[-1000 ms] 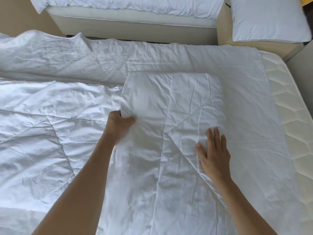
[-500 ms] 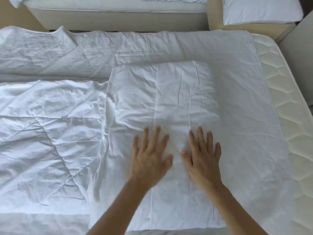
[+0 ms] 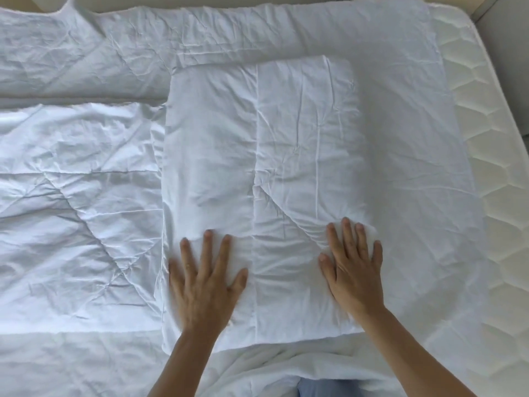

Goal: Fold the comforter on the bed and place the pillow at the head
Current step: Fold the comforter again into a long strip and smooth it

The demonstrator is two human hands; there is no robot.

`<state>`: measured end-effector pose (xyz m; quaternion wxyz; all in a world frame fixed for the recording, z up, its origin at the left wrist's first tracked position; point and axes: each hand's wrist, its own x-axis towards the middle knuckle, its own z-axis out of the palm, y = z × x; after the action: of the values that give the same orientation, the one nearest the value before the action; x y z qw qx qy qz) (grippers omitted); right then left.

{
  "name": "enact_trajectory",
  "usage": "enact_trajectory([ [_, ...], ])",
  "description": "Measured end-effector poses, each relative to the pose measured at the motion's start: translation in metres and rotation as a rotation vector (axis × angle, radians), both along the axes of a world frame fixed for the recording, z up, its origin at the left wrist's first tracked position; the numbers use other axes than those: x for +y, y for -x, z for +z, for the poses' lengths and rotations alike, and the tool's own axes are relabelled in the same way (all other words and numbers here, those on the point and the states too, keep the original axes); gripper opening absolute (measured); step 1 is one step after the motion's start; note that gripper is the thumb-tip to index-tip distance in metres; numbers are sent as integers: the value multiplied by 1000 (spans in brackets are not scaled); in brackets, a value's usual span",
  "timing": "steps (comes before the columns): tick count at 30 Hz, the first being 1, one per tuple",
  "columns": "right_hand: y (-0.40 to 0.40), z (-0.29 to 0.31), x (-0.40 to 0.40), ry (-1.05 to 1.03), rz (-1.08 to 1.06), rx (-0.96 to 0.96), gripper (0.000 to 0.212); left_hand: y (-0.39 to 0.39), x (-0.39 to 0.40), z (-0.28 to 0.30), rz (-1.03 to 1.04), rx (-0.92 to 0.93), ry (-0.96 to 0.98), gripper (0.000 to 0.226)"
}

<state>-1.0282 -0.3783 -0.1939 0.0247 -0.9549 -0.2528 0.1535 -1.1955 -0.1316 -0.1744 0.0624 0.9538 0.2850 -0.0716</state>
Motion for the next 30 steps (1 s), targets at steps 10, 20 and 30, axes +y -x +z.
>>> enact_trajectory([
  [10, -184, 16, 131, -90, 10, -101, 69, -233, 121, -1, -14, -60, -39, 74],
  [20, -244, -36, 167, -62, -34, -58, 66, -251, 145, -54, 137, -80, -20, 75],
  [30, -83, 2, 67, -10, 3, 14, 62, -72, 28, -7, 254, -65, 28, 73],
])
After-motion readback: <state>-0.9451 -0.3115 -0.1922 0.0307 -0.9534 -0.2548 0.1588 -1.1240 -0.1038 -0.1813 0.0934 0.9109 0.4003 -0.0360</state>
